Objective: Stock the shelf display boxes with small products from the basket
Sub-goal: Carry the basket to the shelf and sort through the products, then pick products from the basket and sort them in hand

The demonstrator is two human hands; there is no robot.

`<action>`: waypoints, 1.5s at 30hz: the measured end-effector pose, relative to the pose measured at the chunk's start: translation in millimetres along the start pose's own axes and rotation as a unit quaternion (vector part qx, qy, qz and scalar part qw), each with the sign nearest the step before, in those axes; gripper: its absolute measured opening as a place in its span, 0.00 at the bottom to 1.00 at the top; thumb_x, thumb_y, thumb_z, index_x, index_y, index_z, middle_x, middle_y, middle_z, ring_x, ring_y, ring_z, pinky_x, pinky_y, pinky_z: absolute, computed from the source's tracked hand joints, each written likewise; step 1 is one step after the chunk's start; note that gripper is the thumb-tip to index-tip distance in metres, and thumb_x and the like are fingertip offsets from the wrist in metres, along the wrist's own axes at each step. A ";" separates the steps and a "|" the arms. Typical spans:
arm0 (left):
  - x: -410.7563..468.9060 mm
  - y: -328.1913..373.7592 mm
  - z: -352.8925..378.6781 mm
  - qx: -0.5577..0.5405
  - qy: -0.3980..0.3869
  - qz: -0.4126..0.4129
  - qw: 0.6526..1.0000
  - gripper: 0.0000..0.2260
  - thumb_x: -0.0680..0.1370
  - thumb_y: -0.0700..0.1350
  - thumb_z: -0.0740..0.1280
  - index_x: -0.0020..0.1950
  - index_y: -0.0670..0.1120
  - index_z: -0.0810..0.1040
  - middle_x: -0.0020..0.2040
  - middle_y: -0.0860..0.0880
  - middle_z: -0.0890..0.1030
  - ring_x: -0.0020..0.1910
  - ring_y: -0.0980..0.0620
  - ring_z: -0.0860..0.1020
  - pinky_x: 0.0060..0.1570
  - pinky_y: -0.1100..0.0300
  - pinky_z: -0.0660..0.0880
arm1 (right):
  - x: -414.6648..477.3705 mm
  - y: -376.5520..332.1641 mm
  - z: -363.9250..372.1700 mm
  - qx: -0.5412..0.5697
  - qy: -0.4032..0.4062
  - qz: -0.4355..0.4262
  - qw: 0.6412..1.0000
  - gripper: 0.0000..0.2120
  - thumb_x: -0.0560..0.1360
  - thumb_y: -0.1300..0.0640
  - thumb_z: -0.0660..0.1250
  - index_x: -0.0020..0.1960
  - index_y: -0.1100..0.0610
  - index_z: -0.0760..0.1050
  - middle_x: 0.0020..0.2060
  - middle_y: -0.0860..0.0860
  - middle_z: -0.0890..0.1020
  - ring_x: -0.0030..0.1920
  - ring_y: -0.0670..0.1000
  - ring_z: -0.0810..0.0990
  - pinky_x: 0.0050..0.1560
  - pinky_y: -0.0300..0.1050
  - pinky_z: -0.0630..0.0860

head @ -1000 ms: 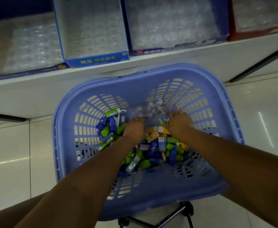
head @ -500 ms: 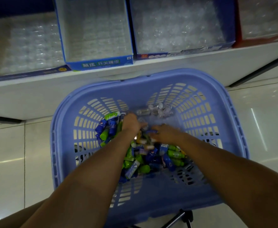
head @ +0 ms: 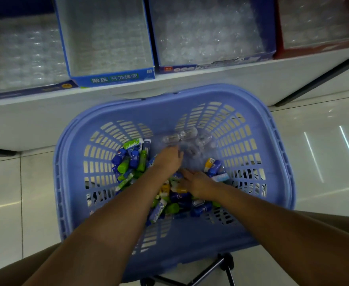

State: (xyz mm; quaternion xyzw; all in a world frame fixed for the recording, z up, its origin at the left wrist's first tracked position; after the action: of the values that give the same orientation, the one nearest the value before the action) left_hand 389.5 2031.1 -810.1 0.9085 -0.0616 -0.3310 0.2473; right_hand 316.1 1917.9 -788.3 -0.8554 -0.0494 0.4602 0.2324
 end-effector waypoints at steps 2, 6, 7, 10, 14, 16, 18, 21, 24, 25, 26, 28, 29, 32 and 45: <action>-17.7 -18.0 5.2 0.059 -0.021 0.027 0.998 0.14 0.82 0.46 0.55 0.60 0.38 0.72 0.59 0.38 0.75 0.57 0.41 0.73 0.57 0.52 0.69 | -0.9 4.9 -5.2 0.028 0.034 0.036 0.998 0.23 0.82 0.54 0.52 0.76 0.56 0.54 0.71 0.61 0.66 0.70 0.62 0.66 0.70 0.54 0.63; -35.9 -31.9 12.7 0.139 -0.042 0.056 0.988 0.17 0.83 0.50 0.52 0.65 0.42 0.71 0.63 0.41 0.72 0.62 0.43 0.70 0.63 0.52 0.65 | -0.9 7.4 -23.0 -0.054 0.048 0.007 0.997 0.21 0.80 0.60 0.54 0.73 0.56 0.61 0.62 0.61 0.75 0.59 0.61 0.75 0.57 0.53 0.74; -36.0 -30.8 11.6 0.150 -0.055 0.056 0.986 0.18 0.83 0.51 0.52 0.67 0.43 0.71 0.64 0.41 0.72 0.64 0.43 0.69 0.65 0.51 0.65 | 0.7 9.6 -28.7 -0.080 0.063 0.011 0.995 0.20 0.79 0.61 0.56 0.71 0.56 0.65 0.60 0.61 0.76 0.58 0.60 0.75 0.54 0.51 0.74; -36.5 -28.0 6.1 0.168 -0.097 0.057 0.979 0.19 0.83 0.53 0.52 0.65 0.44 0.73 0.65 0.41 0.72 0.65 0.43 0.69 0.66 0.50 0.65 | 1.5 20.4 -46.5 -0.191 0.066 0.065 0.977 0.18 0.77 0.58 0.58 0.67 0.57 0.67 0.63 0.59 0.73 0.61 0.60 0.72 0.58 0.53 0.70; -40.7 -29.1 -4.4 0.142 -0.122 0.067 0.980 0.17 0.82 0.52 0.56 0.62 0.43 0.76 0.62 0.40 0.74 0.61 0.42 0.71 0.62 0.51 0.69 | -1.5 32.2 -55.4 -0.261 -0.055 0.092 0.960 0.29 0.75 0.55 0.61 0.74 0.54 0.56 0.73 0.58 0.58 0.71 0.62 0.59 0.68 0.61 0.60; -43.3 -29.0 -10.1 0.130 -0.140 0.070 0.979 0.16 0.81 0.50 0.58 0.60 0.42 0.77 0.60 0.40 0.75 0.59 0.42 0.73 0.57 0.52 0.71 | -1.8 33.4 -55.5 -0.261 -0.085 0.096 0.957 0.31 0.74 0.57 0.63 0.74 0.53 0.54 0.72 0.59 0.58 0.69 0.63 0.60 0.66 0.61 0.63; -45.8 -29.5 -14.9 0.113 -0.148 0.065 0.980 0.15 0.81 0.48 0.59 0.59 0.40 0.77 0.59 0.40 0.77 0.58 0.41 0.74 0.56 0.50 0.73 | -3.4 33.5 -55.7 -0.249 -0.095 0.105 0.958 0.32 0.74 0.57 0.64 0.74 0.52 0.54 0.71 0.60 0.59 0.68 0.64 0.61 0.65 0.60 0.65; -51.6 -29.9 -17.2 0.090 -0.126 0.066 0.986 0.14 0.80 0.46 0.60 0.60 0.40 0.78 0.57 0.39 0.77 0.56 0.40 0.75 0.56 0.47 0.73 | -6.4 31.8 -66.7 -0.206 -0.122 0.108 0.965 0.28 0.73 0.59 0.65 0.71 0.57 0.62 0.58 0.57 0.72 0.53 0.56 0.74 0.47 0.47 0.74; -58.5 -22.5 -13.1 0.095 -0.077 0.076 0.990 0.18 0.80 0.46 0.61 0.70 0.45 0.70 0.66 0.42 0.71 0.63 0.42 0.71 0.62 0.49 0.71 | -12.0 30.1 -75.1 -0.161 -0.173 0.098 0.967 0.16 0.74 0.62 0.67 0.61 0.59 0.72 0.48 0.53 0.75 0.39 0.49 0.72 0.34 0.41 0.70; -60.5 -18.1 -11.3 0.096 -0.060 0.078 0.990 0.19 0.80 0.46 0.62 0.71 0.46 0.68 0.68 0.43 0.68 0.65 0.42 0.70 0.63 0.48 0.70 | -15.3 29.4 -73.7 -0.159 -0.177 0.087 0.967 0.17 0.74 0.62 0.67 0.62 0.58 0.71 0.53 0.54 0.75 0.42 0.50 0.73 0.37 0.42 0.71; -62.1 -12.8 -9.3 0.102 -0.043 0.086 0.990 0.19 0.80 0.45 0.61 0.71 0.45 0.69 0.68 0.43 0.68 0.65 0.42 0.69 0.64 0.49 0.69 | -18.8 28.6 -71.2 -0.172 -0.178 0.074 0.966 0.18 0.75 0.61 0.66 0.65 0.58 0.70 0.57 0.55 0.74 0.46 0.52 0.74 0.42 0.45 0.73; -66.1 -0.2 -5.0 0.131 -0.003 0.121 0.984 0.14 0.79 0.45 0.61 0.64 0.44 0.73 0.64 0.43 0.72 0.62 0.43 0.70 0.61 0.51 0.69 | -26.3 28.0 -64.0 -0.198 -0.185 0.055 0.961 0.20 0.77 0.61 0.63 0.68 0.58 0.67 0.64 0.57 0.72 0.56 0.56 0.74 0.52 0.50 0.73; -68.1 5.8 -2.7 0.152 0.008 0.136 0.979 0.11 0.79 0.44 0.60 0.59 0.43 0.76 0.60 0.43 0.75 0.60 0.44 0.72 0.57 0.52 0.71 | -29.8 27.9 -60.6 -0.200 -0.188 0.053 0.960 0.21 0.77 0.61 0.63 0.70 0.58 0.66 0.65 0.57 0.71 0.59 0.58 0.74 0.56 0.51 0.73; -73.4 14.8 6.2 0.204 -0.061 0.105 0.971 0.08 0.77 0.42 0.62 0.54 0.42 0.77 0.53 0.41 0.79 0.53 0.41 0.78 0.47 0.53 0.73 | -39.2 26.5 -57.9 -0.218 -0.183 0.042 0.958 0.22 0.78 0.61 0.62 0.71 0.59 0.65 0.66 0.59 0.70 0.62 0.59 0.73 0.58 0.50 0.72; -92.8 18.6 -2.6 0.046 -0.133 -0.086 0.986 0.11 0.74 0.49 0.69 0.39 0.42 0.74 0.37 0.46 0.74 0.36 0.49 0.74 0.30 0.60 0.69 | -86.8 11.3 -85.5 0.078 -0.122 0.023 0.989 0.15 0.77 0.58 0.66 0.64 0.58 0.74 0.63 0.55 0.77 0.61 0.57 0.76 0.57 0.49 0.75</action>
State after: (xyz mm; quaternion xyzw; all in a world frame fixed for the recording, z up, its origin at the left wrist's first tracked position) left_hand 320.3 2041.6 -746.3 0.8686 -0.0307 -0.4661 0.1653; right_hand 334.3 1851.8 -686.9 -0.7728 -0.0213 0.5691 0.2802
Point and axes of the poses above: each hand's wrist, its own x-axis towards the middle knuckle, its own z-axis out of the palm, y = z × x, the point moved 1 cm from there along x, towards the middle knuckle
